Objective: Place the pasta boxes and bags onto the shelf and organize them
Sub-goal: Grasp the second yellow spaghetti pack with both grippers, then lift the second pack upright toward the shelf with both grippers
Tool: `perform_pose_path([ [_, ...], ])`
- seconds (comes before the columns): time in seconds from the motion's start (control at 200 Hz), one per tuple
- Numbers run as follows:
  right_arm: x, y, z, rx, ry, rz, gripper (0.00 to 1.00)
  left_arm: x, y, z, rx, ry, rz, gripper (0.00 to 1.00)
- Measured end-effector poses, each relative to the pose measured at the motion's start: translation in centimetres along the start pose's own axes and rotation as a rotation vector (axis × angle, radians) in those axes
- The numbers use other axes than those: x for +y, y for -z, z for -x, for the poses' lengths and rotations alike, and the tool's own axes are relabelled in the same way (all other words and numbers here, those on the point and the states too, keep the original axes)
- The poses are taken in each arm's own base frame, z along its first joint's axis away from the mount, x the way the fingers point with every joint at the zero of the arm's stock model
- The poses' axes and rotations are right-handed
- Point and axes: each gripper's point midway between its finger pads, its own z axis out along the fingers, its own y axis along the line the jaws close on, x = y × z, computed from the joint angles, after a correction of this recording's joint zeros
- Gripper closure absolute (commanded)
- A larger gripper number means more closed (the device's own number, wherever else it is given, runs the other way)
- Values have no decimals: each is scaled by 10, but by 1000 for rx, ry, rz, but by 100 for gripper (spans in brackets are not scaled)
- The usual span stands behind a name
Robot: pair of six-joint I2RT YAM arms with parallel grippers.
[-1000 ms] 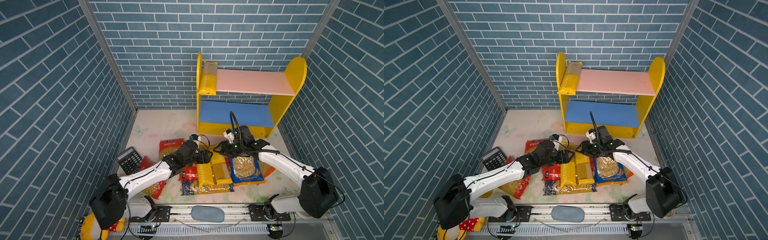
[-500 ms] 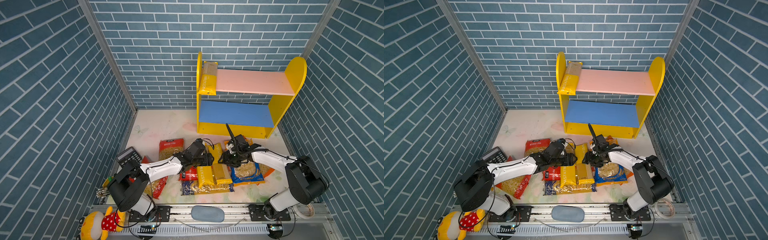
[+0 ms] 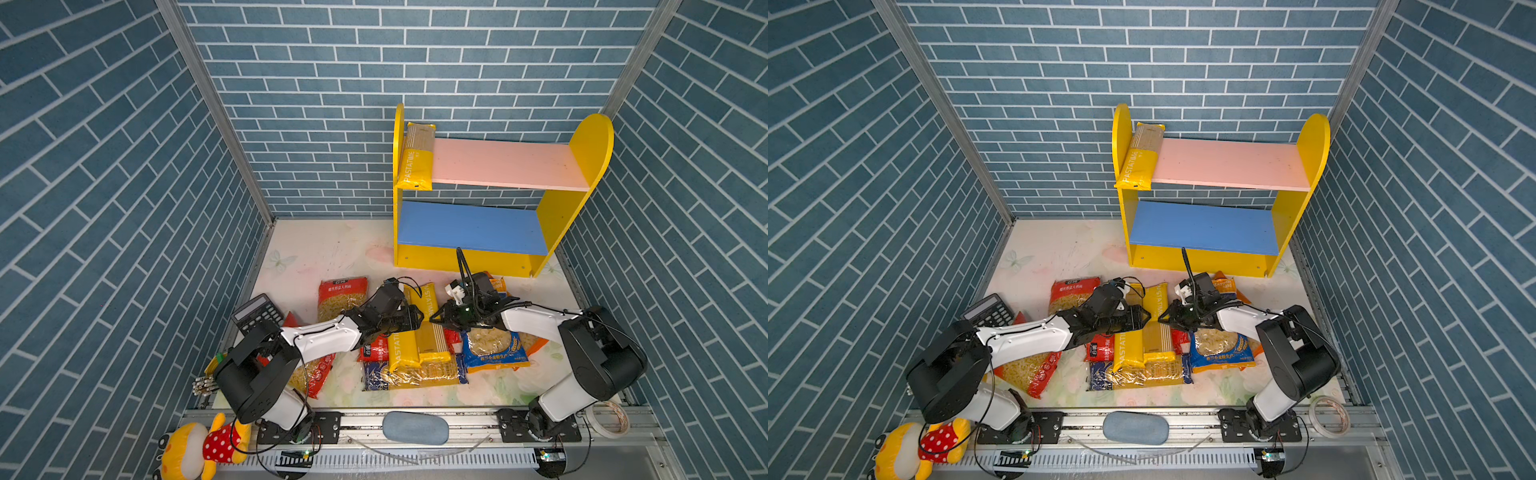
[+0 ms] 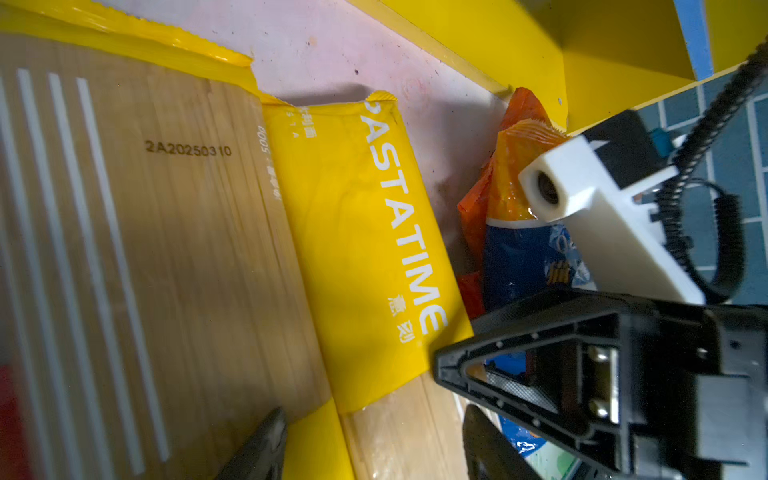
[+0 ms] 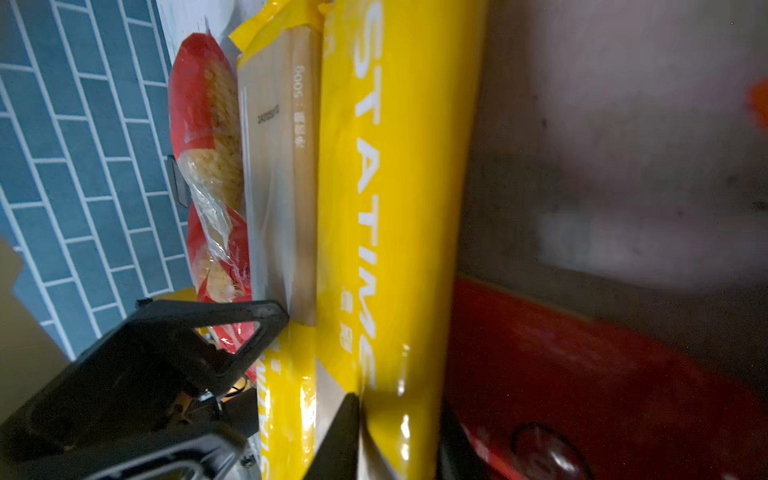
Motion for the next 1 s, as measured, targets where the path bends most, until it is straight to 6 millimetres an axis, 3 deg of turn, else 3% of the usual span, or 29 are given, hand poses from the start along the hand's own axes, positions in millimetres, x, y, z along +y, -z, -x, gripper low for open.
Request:
perform_pose_path([
  [0.135,8,3,2,-21,6,36,88,7,12,7,-16,19,-13,35],
  [0.3,20,15,2,-51,25,59,100,13,50,42,-131,56,-54,30],
  [0.425,37,31,8,-111,67,83,100,-2,76,60,-199,37,-121,24],
  [0.635,86,72,18,-287,216,205,100,-31,112,80,-288,2,-242,17],
  [0.795,120,93,6,-396,365,305,100,-52,122,86,-307,-25,-339,15],
  [1.0,155,103,-9,-417,501,421,100,-80,128,94,-312,-57,-463,14],
])
